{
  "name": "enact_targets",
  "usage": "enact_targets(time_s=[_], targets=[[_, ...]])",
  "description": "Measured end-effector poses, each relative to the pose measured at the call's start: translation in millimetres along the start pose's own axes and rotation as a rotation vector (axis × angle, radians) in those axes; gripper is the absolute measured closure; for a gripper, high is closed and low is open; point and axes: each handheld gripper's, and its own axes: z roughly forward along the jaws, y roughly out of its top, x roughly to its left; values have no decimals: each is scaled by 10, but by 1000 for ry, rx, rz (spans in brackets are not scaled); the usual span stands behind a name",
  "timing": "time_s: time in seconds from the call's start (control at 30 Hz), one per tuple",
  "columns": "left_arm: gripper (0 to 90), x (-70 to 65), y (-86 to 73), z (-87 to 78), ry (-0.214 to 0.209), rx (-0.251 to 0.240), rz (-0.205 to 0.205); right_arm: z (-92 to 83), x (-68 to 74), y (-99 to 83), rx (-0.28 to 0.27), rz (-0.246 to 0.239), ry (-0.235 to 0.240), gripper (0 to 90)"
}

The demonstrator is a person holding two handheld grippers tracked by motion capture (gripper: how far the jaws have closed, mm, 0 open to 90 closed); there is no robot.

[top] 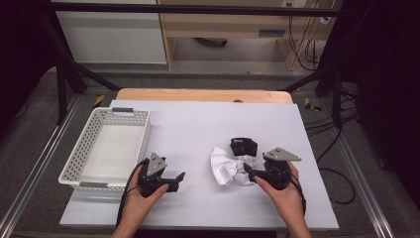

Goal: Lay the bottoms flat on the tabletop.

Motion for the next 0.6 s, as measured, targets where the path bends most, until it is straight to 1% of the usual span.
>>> enact_targets(time_s=[0.1,0.17,0.23,0.27,0.3,0.33,0.37,0.47,0.53,0.6], targets=[[120,2,2,-1,1,0,0,88,124,-85,60,-17,16,148],[120,-3,2,6,1,1,2,191,206,-127,92,-24,22,147],[120,-10,4,13,-1,4,6,315,285,-156,125,-48,23,143],[120,-16,5,15,-1,4,8,370,324,-164,140,-68,20,144],[120,-21,5,15,-2,4,10,418,359,-165,152,-85,6,159],[120,-25,5,17,-4,4,10,450,375,-160,156,-106,-12,220],[120,-27,4,18,-4,5,11,470,382,-154,152,-111,-25,296],[120,-30,4,28,-4,7,12,488,359,-122,149,-110,-13,507],[120,-32,5,32,-5,7,13,474,361,-106,149,-118,5,590],[120,-33,6,34,-6,7,14,455,389,-101,149,-132,13,638]])
